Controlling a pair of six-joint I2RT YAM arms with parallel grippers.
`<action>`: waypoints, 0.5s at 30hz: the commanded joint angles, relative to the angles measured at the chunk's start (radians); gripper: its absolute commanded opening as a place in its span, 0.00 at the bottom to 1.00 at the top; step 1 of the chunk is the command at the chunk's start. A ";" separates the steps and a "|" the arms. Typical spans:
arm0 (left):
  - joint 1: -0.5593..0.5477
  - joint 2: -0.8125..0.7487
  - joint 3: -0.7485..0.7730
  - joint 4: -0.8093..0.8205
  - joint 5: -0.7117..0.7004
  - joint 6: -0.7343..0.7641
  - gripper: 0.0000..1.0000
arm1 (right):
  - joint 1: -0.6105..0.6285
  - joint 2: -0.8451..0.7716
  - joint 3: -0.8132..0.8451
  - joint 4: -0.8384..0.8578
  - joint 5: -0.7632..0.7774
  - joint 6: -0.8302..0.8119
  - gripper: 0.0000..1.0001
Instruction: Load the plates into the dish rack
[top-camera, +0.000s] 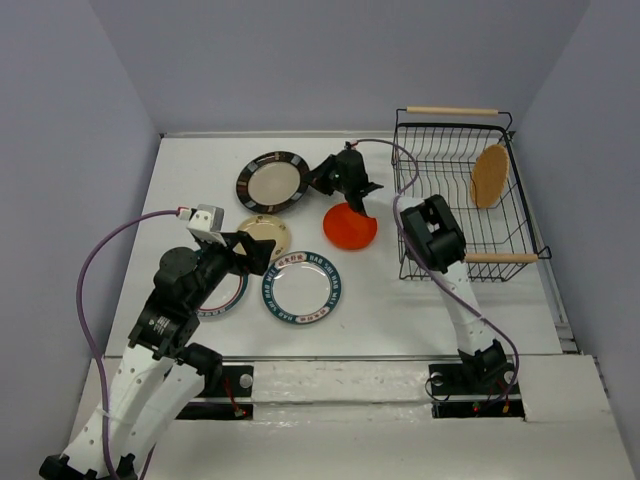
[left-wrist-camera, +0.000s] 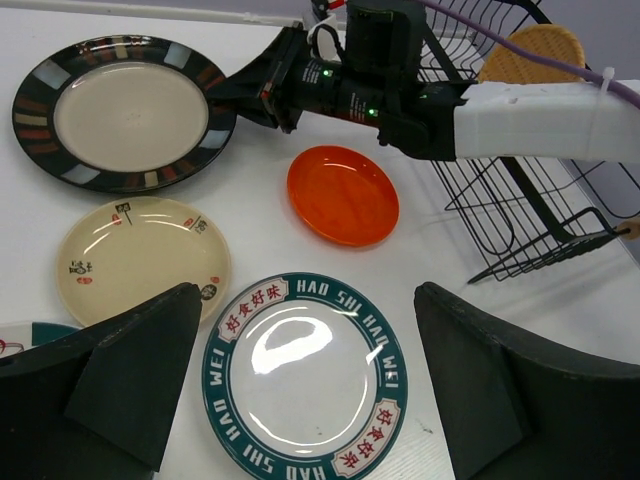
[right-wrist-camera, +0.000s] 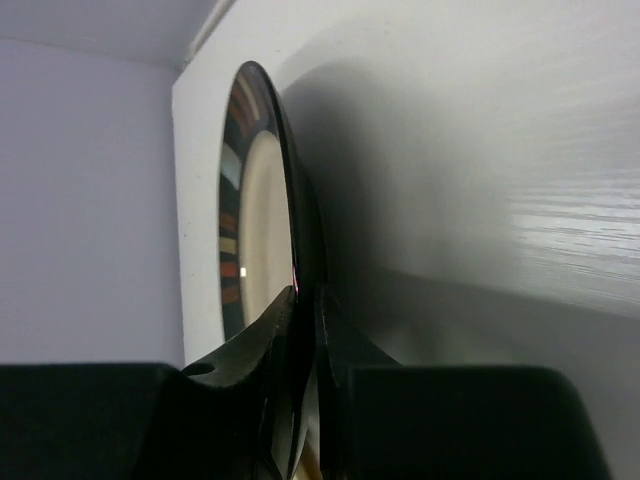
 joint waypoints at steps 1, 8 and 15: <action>-0.004 -0.007 0.038 0.045 -0.008 -0.002 0.99 | 0.007 -0.163 0.052 0.190 -0.017 0.010 0.07; 0.000 -0.019 0.033 0.050 0.001 -0.004 0.99 | 0.007 -0.200 0.204 0.152 -0.016 -0.007 0.07; 0.000 -0.045 0.032 0.048 0.001 -0.004 0.99 | -0.020 -0.425 0.068 0.087 0.082 -0.181 0.07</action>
